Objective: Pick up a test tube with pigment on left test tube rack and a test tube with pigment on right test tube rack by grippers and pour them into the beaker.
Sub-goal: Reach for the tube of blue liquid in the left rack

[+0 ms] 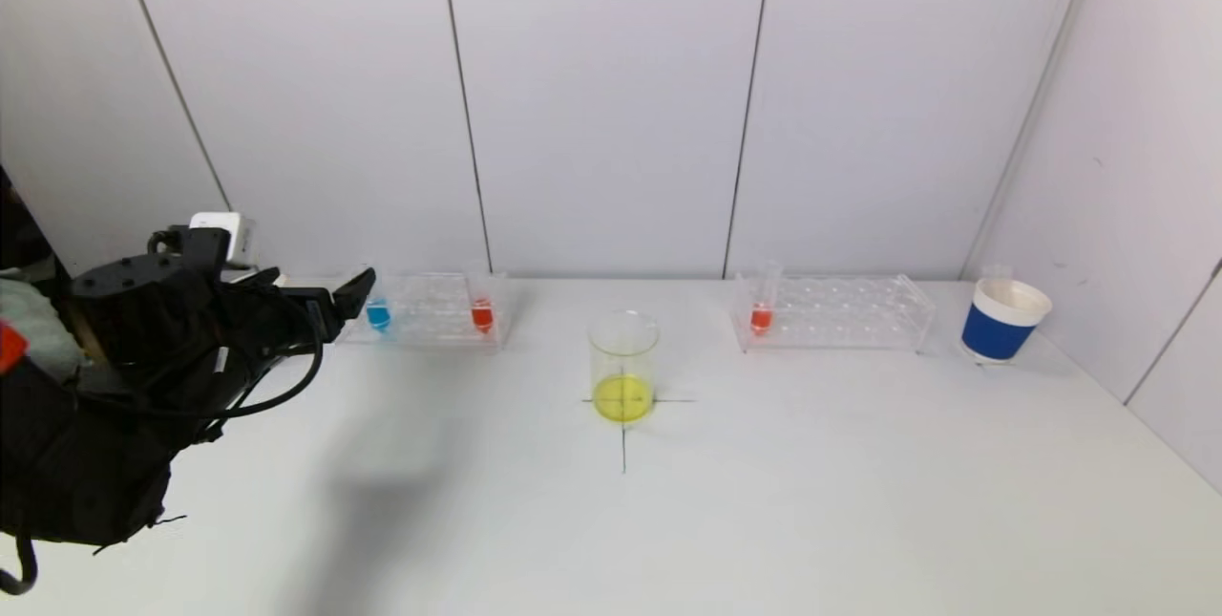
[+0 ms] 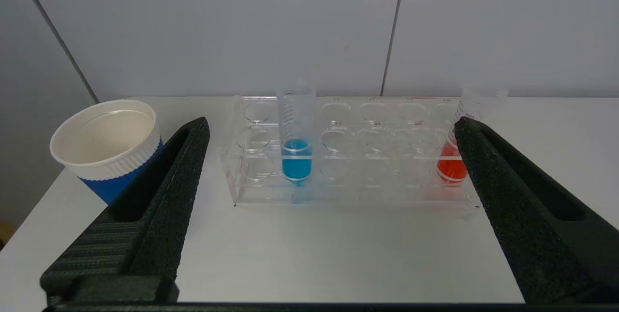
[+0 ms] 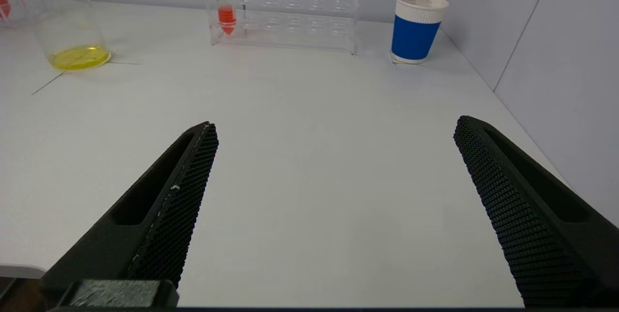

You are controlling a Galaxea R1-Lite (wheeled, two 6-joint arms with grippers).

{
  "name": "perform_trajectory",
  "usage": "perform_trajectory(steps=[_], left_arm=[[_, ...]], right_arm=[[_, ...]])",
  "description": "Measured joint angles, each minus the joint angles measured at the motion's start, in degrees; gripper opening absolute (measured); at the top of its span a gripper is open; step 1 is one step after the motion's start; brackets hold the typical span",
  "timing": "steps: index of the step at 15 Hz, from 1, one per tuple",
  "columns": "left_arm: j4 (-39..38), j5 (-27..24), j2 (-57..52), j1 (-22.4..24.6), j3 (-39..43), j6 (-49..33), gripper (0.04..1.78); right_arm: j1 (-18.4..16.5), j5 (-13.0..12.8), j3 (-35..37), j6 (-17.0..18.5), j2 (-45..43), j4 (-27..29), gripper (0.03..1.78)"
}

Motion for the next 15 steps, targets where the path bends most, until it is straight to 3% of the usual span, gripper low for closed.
perform_trajectory(steps=[7,15], left_arm=[[-2.65,-6.51,10.53,2.06,-4.63,0.02,1.76],[-2.38,-9.08,16.47,4.18,-10.42,0.27,1.76]], right_arm=[[0.00,0.02,0.00,0.00,0.00,0.00,1.77],[0.00,0.02,0.00,0.00,0.00,0.00,1.77]])
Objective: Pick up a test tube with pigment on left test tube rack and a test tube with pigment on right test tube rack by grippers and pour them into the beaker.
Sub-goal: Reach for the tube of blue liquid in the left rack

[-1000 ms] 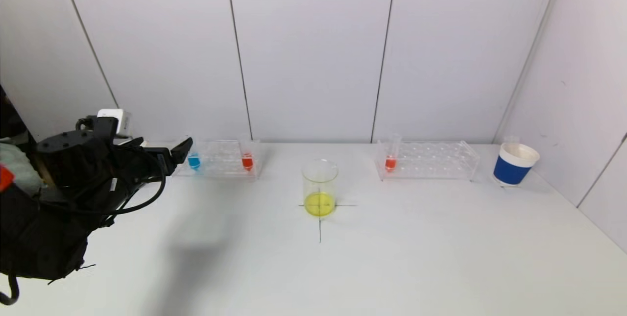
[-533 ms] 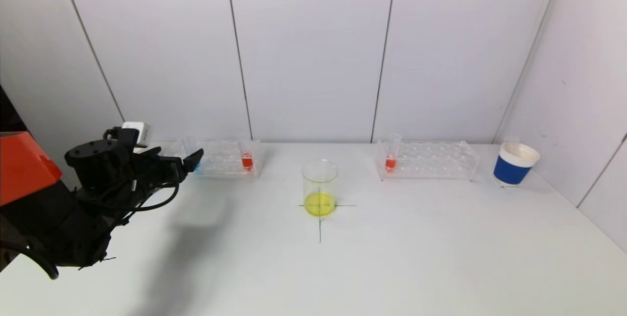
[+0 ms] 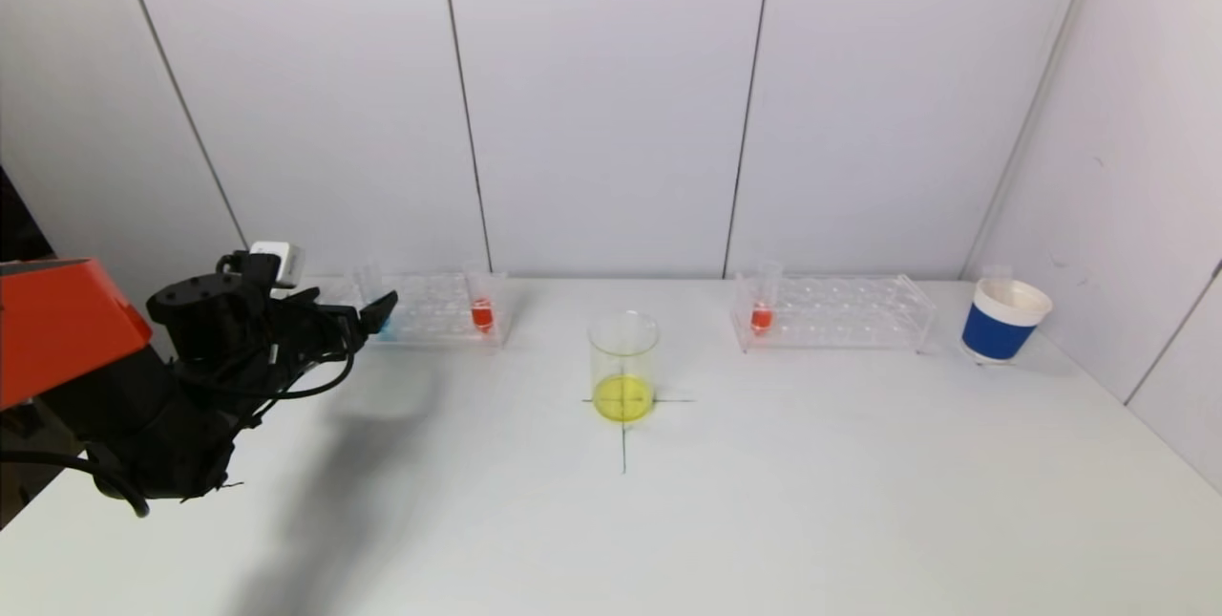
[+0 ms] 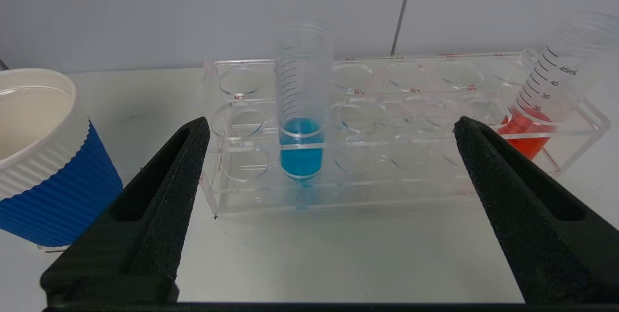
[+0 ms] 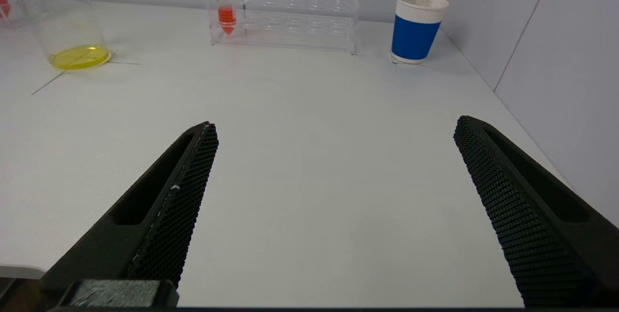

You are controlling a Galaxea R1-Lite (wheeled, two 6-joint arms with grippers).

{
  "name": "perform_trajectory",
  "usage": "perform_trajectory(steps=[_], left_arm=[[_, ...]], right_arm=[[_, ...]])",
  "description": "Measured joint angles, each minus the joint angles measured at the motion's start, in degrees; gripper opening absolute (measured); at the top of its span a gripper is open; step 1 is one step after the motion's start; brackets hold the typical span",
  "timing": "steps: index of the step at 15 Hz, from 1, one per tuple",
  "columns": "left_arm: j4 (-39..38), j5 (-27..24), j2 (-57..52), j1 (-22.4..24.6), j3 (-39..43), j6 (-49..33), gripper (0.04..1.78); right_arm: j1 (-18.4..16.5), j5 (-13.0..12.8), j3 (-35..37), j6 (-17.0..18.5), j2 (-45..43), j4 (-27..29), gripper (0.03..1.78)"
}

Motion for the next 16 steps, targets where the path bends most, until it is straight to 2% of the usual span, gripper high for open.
perform_trajectory(steps=[16], left_arm=[[2.60,-0.29,4.18,0.56,-8.57,0.37,1.76]], right_arm=[[0.00,-0.02,0.00,0.00,0.00,0.00,1.77]])
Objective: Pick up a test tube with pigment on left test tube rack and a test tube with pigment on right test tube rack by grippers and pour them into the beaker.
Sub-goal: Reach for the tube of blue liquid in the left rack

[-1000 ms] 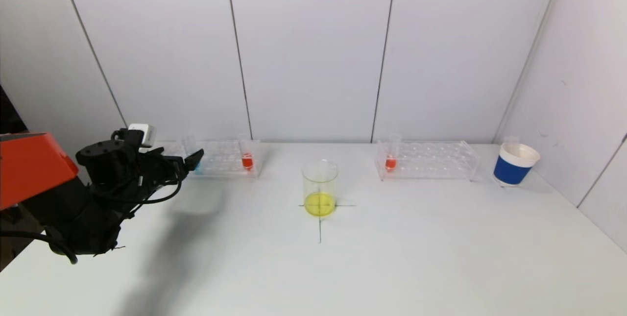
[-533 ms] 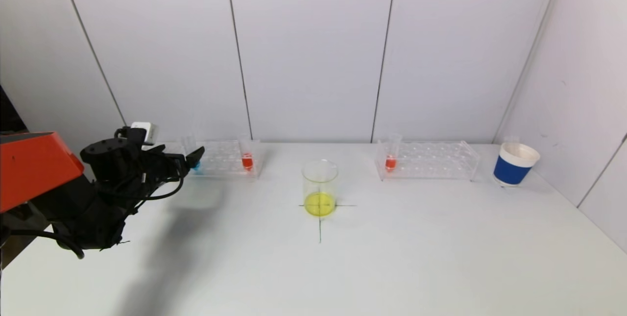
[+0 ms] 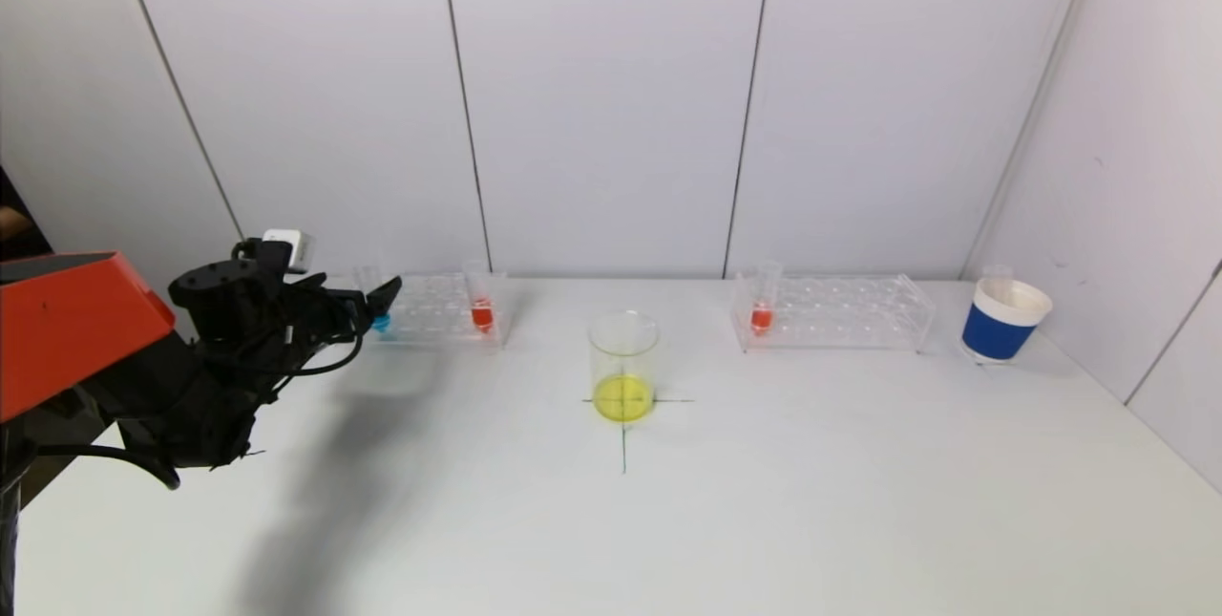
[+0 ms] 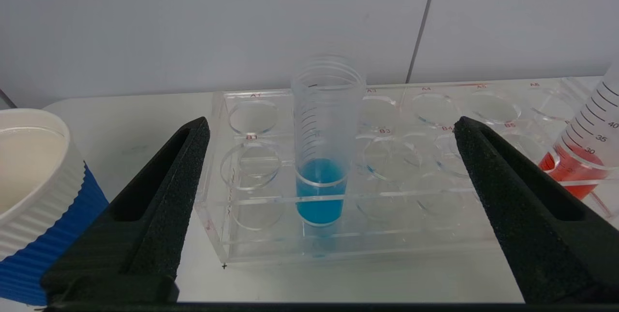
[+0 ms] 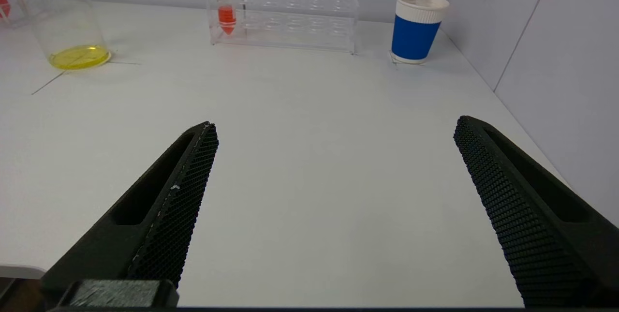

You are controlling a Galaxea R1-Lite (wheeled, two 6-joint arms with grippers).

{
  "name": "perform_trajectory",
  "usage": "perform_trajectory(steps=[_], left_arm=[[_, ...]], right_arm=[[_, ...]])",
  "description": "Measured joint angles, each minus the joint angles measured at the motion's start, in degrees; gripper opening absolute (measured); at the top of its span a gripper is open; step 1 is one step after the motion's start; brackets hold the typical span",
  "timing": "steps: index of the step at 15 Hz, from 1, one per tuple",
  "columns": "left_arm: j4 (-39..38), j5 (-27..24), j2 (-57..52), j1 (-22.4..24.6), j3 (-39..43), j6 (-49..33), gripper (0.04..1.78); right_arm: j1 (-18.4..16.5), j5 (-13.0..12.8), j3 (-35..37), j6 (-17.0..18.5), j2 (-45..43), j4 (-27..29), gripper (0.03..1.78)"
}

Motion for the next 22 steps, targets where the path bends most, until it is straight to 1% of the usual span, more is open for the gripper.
perform_trajectory(steps=[10,22], left_arm=[[2.21,0.00,2.12,0.00,-4.69,0.09,1.76],[2.45,0.00,2.76,-0.06,-5.68,0.09,1.76]], right_arm=[[0.00,0.02,0.00,0.00,0.00,0.00,1.77],[0.00,0.00,0.00,0.00,0.00,0.00,1.77]])
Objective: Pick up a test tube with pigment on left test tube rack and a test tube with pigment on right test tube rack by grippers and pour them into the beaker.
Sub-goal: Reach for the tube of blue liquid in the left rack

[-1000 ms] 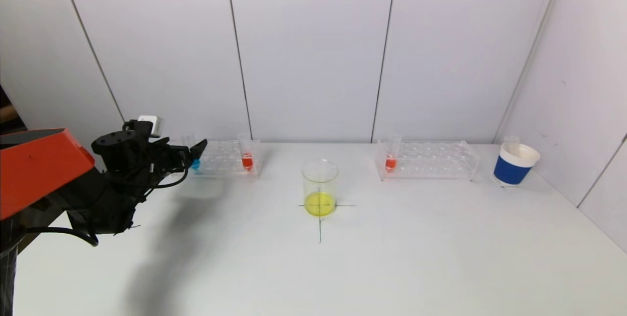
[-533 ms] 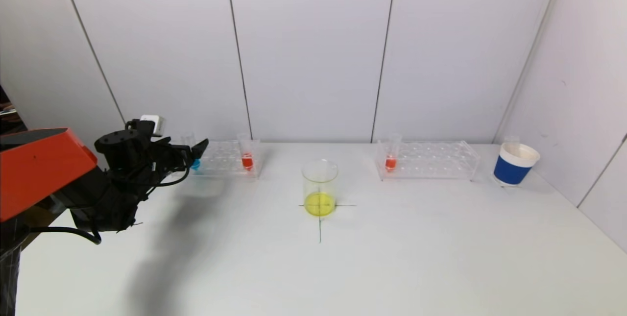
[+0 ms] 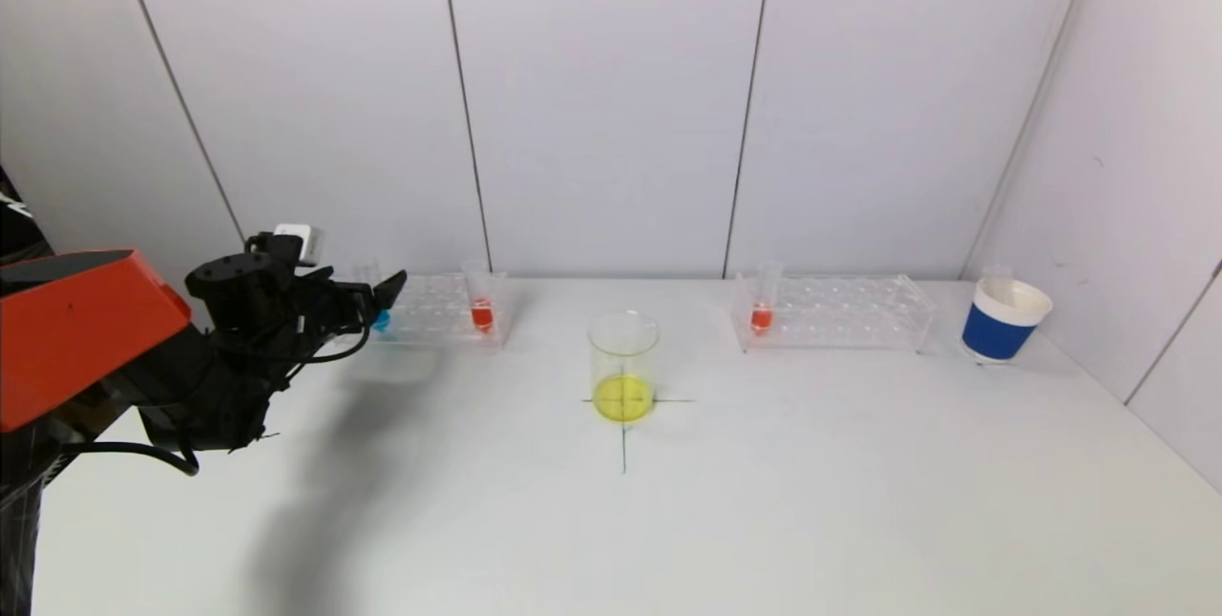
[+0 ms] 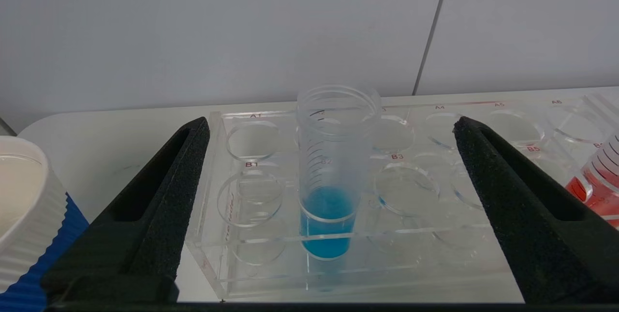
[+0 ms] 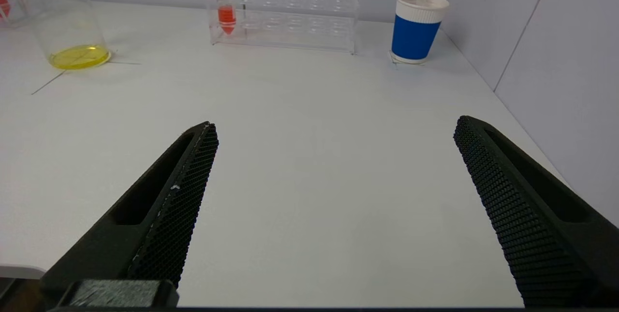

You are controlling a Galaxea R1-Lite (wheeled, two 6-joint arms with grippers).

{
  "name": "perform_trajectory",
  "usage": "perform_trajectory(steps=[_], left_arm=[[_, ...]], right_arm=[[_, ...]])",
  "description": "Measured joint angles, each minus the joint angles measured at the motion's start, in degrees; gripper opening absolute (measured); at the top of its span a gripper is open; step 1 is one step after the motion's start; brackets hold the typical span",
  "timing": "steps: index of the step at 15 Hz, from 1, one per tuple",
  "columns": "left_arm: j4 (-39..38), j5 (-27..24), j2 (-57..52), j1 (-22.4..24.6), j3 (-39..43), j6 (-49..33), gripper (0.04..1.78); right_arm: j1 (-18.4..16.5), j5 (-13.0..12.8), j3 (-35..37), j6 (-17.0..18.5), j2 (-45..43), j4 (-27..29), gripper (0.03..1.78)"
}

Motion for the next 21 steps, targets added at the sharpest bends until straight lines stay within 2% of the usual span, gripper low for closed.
perform_trajectory(steps=[9,11,14,15,18,19,21], left_arm=[[-0.04,0.00,0.41,0.00,-0.28,-0.04,1.76],[0.00,0.00,0.44,0.00,-0.30,-0.06,1.69],[-0.02,0.00,0.45,0.00,-0.33,-0.11,1.39],[0.00,0.02,0.45,0.00,-0.33,-0.09,1.24],[-0.04,0.02,0.45,0.02,-0.52,-0.11,0.65],[0.00,0.00,0.45,0.02,-0.55,-0.11,0.51],[0.00,0.00,0.45,0.05,-0.57,-0.11,0.42]], right_arm=[[0.00,0.00,0.00,0.02,0.00,0.00,1.77],[0.00,0.00,0.00,0.02,0.00,0.00,1.77],[0.00,0.02,0.00,0.00,0.00,0.00,1.77],[0.00,0.00,0.00,0.02,0.00,0.00,1.77],[0.00,0.02,0.00,0.02,0.00,0.00,1.77],[0.00,0.02,0.00,0.02,0.00,0.00,1.77],[0.00,0.00,0.00,0.00,0.00,0.00,1.77]])
